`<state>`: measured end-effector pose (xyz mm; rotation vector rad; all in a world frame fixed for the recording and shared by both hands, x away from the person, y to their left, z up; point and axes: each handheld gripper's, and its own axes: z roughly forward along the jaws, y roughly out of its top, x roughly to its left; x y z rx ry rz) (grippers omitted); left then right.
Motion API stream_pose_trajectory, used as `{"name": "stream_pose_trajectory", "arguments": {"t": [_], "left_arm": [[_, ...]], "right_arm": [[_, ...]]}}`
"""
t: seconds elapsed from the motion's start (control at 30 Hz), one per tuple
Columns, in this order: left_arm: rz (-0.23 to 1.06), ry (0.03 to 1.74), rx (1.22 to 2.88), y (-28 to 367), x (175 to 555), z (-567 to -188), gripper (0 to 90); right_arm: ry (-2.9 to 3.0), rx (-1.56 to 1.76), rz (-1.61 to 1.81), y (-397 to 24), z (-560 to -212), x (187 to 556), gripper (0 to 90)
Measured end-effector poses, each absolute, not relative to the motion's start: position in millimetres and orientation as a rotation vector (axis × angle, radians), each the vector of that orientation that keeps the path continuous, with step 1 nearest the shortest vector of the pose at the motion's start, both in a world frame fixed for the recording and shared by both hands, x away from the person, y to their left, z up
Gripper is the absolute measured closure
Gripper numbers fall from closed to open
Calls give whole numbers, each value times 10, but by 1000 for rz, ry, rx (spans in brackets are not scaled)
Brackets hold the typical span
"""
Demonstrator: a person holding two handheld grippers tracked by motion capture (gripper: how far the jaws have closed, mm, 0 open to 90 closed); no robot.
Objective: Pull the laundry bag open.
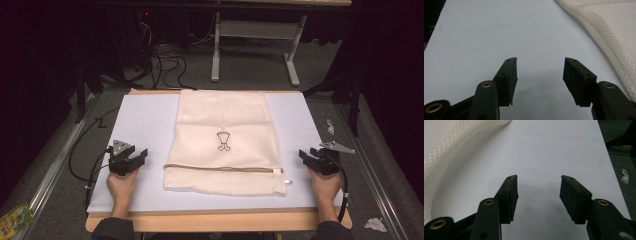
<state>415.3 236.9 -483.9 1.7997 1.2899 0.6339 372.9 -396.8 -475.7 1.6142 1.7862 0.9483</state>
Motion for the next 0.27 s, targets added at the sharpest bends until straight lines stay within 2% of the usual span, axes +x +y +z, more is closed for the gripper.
{"name": "stream_pose_trajectory", "arguments": {"t": [0.27], "left_arm": [[623, 1301, 1806, 2368, 4162, -4844, 437]], "right_arm": [[1785, 1614, 949, -3965, -4759, 3726, 471]]}}
